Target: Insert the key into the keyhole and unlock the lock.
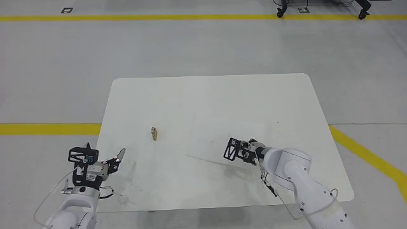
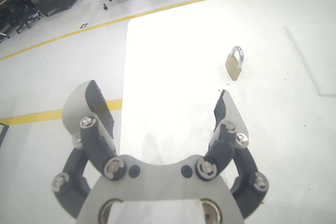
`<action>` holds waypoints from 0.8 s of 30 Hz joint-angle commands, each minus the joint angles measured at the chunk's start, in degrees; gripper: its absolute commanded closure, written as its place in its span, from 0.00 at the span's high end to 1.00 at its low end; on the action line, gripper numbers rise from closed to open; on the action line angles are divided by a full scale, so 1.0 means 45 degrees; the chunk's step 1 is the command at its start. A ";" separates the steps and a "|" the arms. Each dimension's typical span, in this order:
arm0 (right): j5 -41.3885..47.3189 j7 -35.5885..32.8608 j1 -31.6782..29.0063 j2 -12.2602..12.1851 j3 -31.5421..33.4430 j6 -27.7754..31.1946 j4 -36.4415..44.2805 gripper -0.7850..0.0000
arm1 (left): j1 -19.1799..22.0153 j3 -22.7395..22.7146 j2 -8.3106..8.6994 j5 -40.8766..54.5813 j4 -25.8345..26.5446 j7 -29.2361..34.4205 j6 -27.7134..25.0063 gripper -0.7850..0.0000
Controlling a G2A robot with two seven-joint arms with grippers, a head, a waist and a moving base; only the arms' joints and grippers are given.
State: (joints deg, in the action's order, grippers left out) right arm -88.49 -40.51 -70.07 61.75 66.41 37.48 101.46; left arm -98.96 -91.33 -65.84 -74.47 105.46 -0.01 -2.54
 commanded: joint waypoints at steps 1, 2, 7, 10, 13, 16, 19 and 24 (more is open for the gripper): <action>-0.0012 0.0744 -0.0204 -0.0026 0.0037 0.0068 -0.0130 0.00 | 0.0118 -0.0014 0.0067 0.0836 0.0709 0.0386 -0.2239 1.00; -0.0084 0.1080 -0.0265 -0.0034 0.0022 0.0092 -0.0237 0.00 | 0.0237 -0.0011 0.0109 0.0965 0.0973 0.0815 -0.3004 1.00; -0.0128 0.2906 -0.0393 -0.0066 0.0017 0.0367 -0.0752 0.00 | 0.1585 0.0601 0.0244 0.1449 0.2039 0.3666 -0.5365 1.00; -0.0205 0.3532 -0.0499 -0.0107 0.0084 0.0605 -0.0695 0.00 | 0.2848 0.1891 0.0223 0.0670 0.2222 0.5722 -0.5590 1.00; -0.0273 0.3805 -0.0690 -0.0176 0.0308 0.0782 -0.0460 0.00 | 0.4194 0.3730 0.0061 0.0480 0.1754 0.6827 -0.5647 1.00; -0.0084 0.3998 -0.0911 -0.0249 0.0643 0.1004 -0.0258 0.00 | 0.5508 0.5309 -0.0176 0.0504 0.0755 0.7423 -0.5326 1.00; 0.0078 0.4114 -0.1061 -0.0316 0.0944 0.1221 -0.0175 0.00 | 0.6700 0.6636 -0.0431 -0.0015 -0.0294 0.8000 -0.4750 1.00; 0.0444 0.4228 -0.1104 -0.0364 0.1106 0.1569 -0.0265 0.00 | 0.8043 0.8444 -0.0880 -0.0444 -0.1760 0.8131 -0.4053 1.00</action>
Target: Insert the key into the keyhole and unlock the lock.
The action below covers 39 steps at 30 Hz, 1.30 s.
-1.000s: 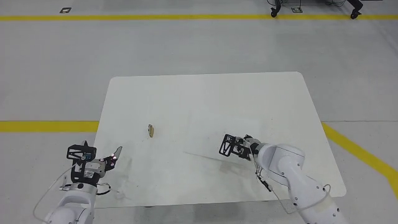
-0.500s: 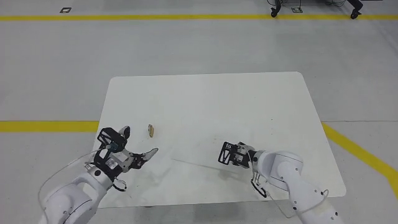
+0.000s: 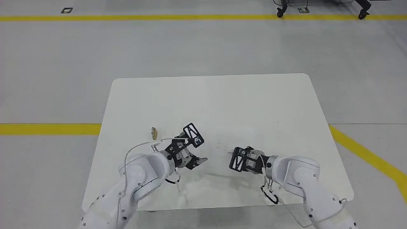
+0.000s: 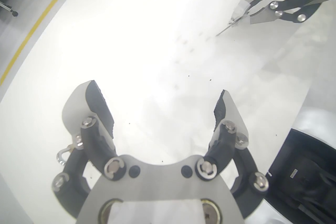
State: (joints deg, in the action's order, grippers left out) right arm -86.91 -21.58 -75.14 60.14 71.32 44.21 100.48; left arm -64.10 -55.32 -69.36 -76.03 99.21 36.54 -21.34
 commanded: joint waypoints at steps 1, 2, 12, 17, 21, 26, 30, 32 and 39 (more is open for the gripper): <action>0.0191 0.0016 0.0046 -0.0007 0.0008 0.0131 -0.0103 0.00 | 0.0505 0.0709 -0.0181 -0.0224 -0.0616 0.0028 0.0307 1.00; 0.0278 0.0015 0.0090 -0.0005 -0.0006 0.0166 -0.0152 0.00 | 0.0682 0.0944 -0.0261 -0.0298 -0.0843 0.0003 0.0484 1.00; 0.1643 0.0250 0.0735 0.0054 -0.0299 0.0764 -0.0845 0.00 | 0.1706 0.2226 -0.0784 -0.0916 -0.2209 0.0142 0.1219 1.00; 0.2904 0.0751 0.0913 0.0021 -0.0047 0.1396 -0.1299 0.00 | 0.1919 0.2497 -0.0949 -0.1126 -0.2745 0.0172 0.1377 1.00; 0.3737 0.1135 0.0915 -0.0049 0.0284 0.1932 -0.1604 0.00 | 0.2091 0.2624 -0.1081 -0.1115 -0.3140 0.0016 0.1454 1.00; 0.4373 0.1692 0.0534 -0.0188 0.0909 0.2387 -0.1481 0.00 | 0.1949 0.2125 -0.1086 -0.0484 -0.2754 -0.1006 0.1350 1.00; 0.4957 0.2237 0.0058 -0.0303 0.1491 0.2678 -0.1496 0.00 | 0.1274 0.0872 -0.0838 0.0944 -0.2088 -0.2302 0.0396 1.00; 0.4791 0.2135 -0.0225 -0.0371 0.1819 0.2496 -0.1378 0.00 | 0.1274 0.0872 -0.0838 0.0944 -0.2088 -0.2302 0.0396 1.00; 0.4791 0.2135 -0.0225 -0.0371 0.1819 0.2496 -0.1378 0.00 | 0.1156 0.0855 -0.0838 0.1196 -0.2008 -0.2520 0.0227 1.00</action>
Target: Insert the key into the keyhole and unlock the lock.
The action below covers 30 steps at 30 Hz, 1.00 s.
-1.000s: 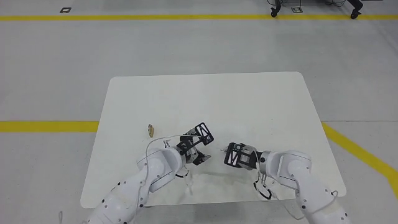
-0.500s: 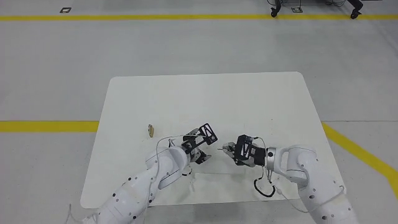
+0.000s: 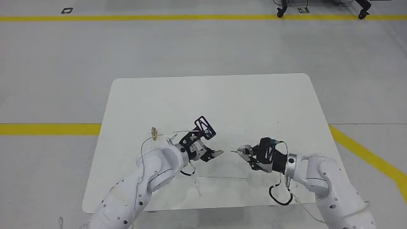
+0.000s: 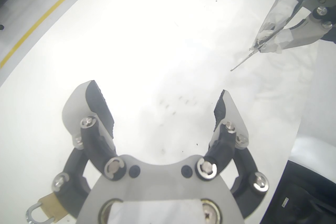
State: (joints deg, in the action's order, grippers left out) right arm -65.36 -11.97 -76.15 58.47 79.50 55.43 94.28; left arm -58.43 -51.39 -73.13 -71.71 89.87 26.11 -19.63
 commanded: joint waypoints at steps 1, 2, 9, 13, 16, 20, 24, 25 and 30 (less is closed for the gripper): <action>0.0127 0.0110 -0.0033 0.0008 -0.0011 -0.0022 -0.0011 0.00 | -0.0253 -0.0174 0.0015 0.0836 0.0139 -0.0774 -0.0580 1.00; 0.0399 0.0350 -0.0111 0.0020 0.0020 -0.0202 -0.0112 0.00 | -0.0372 -0.0462 0.0065 0.1235 0.0005 -0.1325 -0.1006 1.00; 0.4131 0.2038 -0.0076 0.0024 0.0166 0.0570 -0.1561 0.00 | -0.0962 -0.2571 0.0494 0.5693 -0.2014 -0.5081 -0.7382 1.00; 0.6454 0.0590 0.0465 -0.0032 -0.0973 0.0570 -0.2030 0.00 | -0.0415 -0.1818 0.0586 0.7258 -0.2646 -0.4913 -0.8527 1.00; 0.8172 -0.0567 0.1127 -0.0034 -0.1839 0.0570 -0.2355 0.00 | 0.0238 -0.0880 0.0643 0.8251 -0.3248 -0.4708 -0.8527 1.00; 0.9325 -0.1683 0.1839 -0.0041 -0.2560 0.0570 -0.2969 0.00 | 0.1167 0.0390 0.0607 0.9215 -0.4078 -0.4459 -0.8527 1.00; 1.0088 -0.1707 0.2073 -0.0056 -0.2733 0.0570 -0.3334 0.00 | 0.1792 0.1247 0.0632 1.0184 -0.4582 -0.4521 -0.8527 0.87; 1.0214 -0.1691 0.2081 -0.0064 -0.2761 0.0570 -0.3364 0.00 | 0.1915 0.1420 0.0657 1.0359 -0.4701 -0.4464 -0.8527 0.81; 1.0421 -0.1700 0.2172 -0.0121 -0.2800 0.0570 -0.3570 0.00 | 0.2448 0.2101 0.0791 1.1273 -0.5212 -0.4099 -0.8527 0.55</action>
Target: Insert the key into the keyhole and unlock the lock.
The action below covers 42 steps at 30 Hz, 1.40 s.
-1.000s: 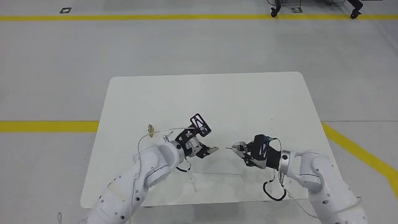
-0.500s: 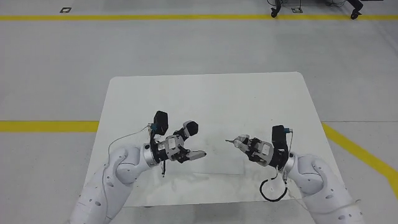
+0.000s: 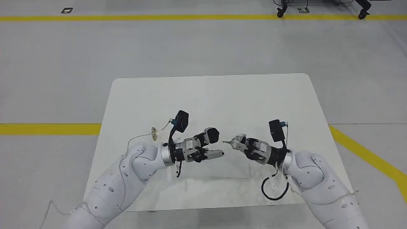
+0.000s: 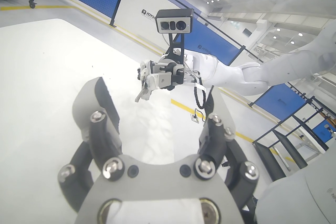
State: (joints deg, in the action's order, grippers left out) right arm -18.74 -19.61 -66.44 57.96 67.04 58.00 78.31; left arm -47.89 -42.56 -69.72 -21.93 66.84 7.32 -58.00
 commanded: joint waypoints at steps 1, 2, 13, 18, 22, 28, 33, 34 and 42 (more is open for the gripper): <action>0.0157 -0.0009 0.0025 -0.0012 -0.0078 0.0000 -0.0012 0.00 | 0.0184 0.0243 0.0061 0.0365 -0.0143 0.0120 0.0000 0.55; 0.0248 -0.0034 0.0046 -0.0020 -0.0119 0.0000 -0.0016 0.00 | 0.0242 0.0357 0.0084 0.0512 -0.0167 0.0156 0.0000 0.55; 0.0871 -0.0451 0.0418 -0.0078 -0.0547 0.0000 -0.0107 0.00 | 0.0818 0.1346 0.0138 0.0915 -0.0799 -0.0131 0.0000 0.51; 0.1093 -0.0673 0.0603 -0.0069 -0.0825 0.0000 -0.0286 0.00 | 0.0996 0.1624 0.0143 0.0847 -0.1048 -0.0479 0.0000 0.48; 0.1237 -0.0778 0.0735 -0.0067 -0.0948 0.0000 -0.0423 0.00 | 0.1106 0.1807 0.0169 0.0930 -0.1186 -0.0672 0.0000 0.41; 0.1308 -0.0869 0.0857 -0.0074 -0.1031 0.0000 -0.0509 0.00 | 0.1283 0.2184 0.0191 0.1117 -0.1200 -0.0668 0.0000 0.37; 0.1323 -0.0946 0.0908 -0.0075 -0.1090 0.0000 -0.0426 0.00 | 0.1450 0.2459 0.0183 0.1276 -0.1297 -0.0709 0.0000 0.24; 0.1313 -0.0964 0.0911 -0.0077 -0.1094 0.0000 -0.0427 0.00 | 0.1479 0.2502 0.0184 0.1296 -0.1321 -0.0729 0.0000 0.09; 0.1410 -0.1020 0.0937 -0.0086 -0.1116 0.0000 -0.0455 0.00 | 0.1623 0.2759 0.0230 0.1257 -0.1482 -0.1012 0.0000 0.00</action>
State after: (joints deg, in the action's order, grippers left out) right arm -12.46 -24.11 -62.27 57.58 62.05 58.00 76.26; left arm -40.66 -30.29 -68.72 -16.27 60.24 3.01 -58.00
